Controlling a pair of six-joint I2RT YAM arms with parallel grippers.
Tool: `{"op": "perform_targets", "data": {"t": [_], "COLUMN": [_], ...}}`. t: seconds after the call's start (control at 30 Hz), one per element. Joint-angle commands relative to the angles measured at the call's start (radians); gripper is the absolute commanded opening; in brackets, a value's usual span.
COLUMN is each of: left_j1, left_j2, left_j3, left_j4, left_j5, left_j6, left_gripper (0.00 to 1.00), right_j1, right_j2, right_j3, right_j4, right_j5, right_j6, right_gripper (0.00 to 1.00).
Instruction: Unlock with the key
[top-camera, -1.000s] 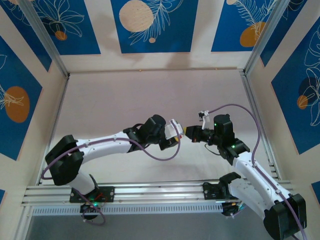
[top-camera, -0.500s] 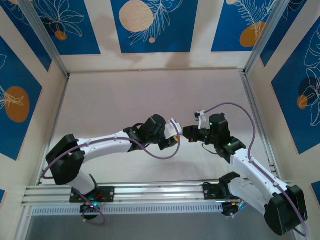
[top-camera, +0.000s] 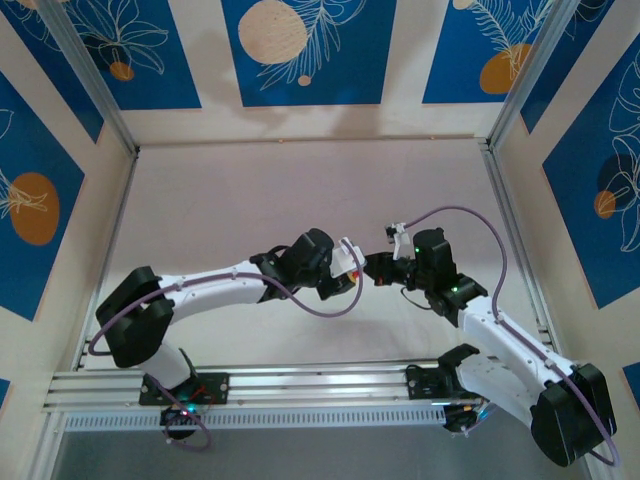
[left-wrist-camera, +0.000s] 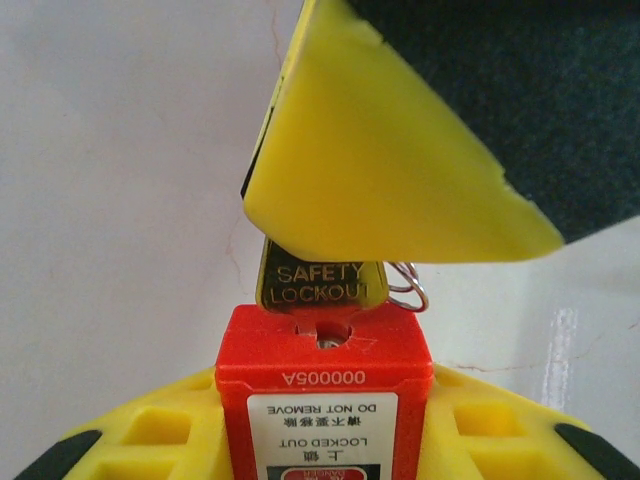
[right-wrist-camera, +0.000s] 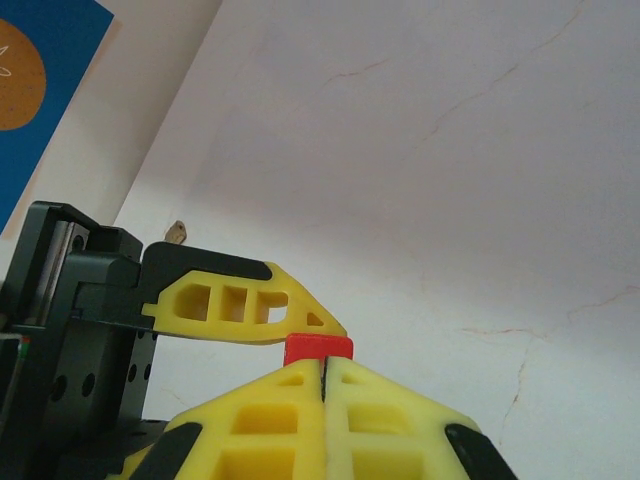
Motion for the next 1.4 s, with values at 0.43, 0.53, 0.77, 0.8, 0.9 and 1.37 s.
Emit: {"op": "perform_targets", "data": {"t": [0.43, 0.53, 0.77, 0.8, 0.9, 1.37], "left_j1": [-0.017, -0.017, -0.024, -0.03, -0.05, -0.146], "left_j2": [0.0, 0.0, -0.032, -0.041, -0.076, -0.152], "left_j3": [0.125, 0.139, 0.133, 0.121, 0.054, -0.212], "left_j4": [-0.11, -0.156, -0.198, -0.185, -0.101, 0.368], "left_j5": [-0.106, -0.171, -0.316, -0.355, -0.467, -0.802], "left_j6": [0.189, 0.223, 0.308, 0.332, 0.423, 0.847], "left_gripper": [0.07, 0.08, 0.08, 0.08, 0.08, 0.08], "right_j1": [-0.151, -0.187, -0.243, -0.248, -0.254, -0.249], "right_j2": [-0.106, -0.127, -0.135, -0.133, -0.124, 0.011], "right_j3": [0.082, 0.108, 0.129, 0.124, 0.114, 0.101], "right_j4": [-0.129, -0.149, -0.185, -0.18, -0.164, -0.039], "right_j5": [-0.125, -0.144, -0.149, -0.15, -0.147, -0.198], "right_j6": [0.009, 0.01, 0.025, 0.03, 0.045, 0.07], "right_gripper": [0.42, 0.45, 0.5, 0.51, 0.53, 0.55]}}
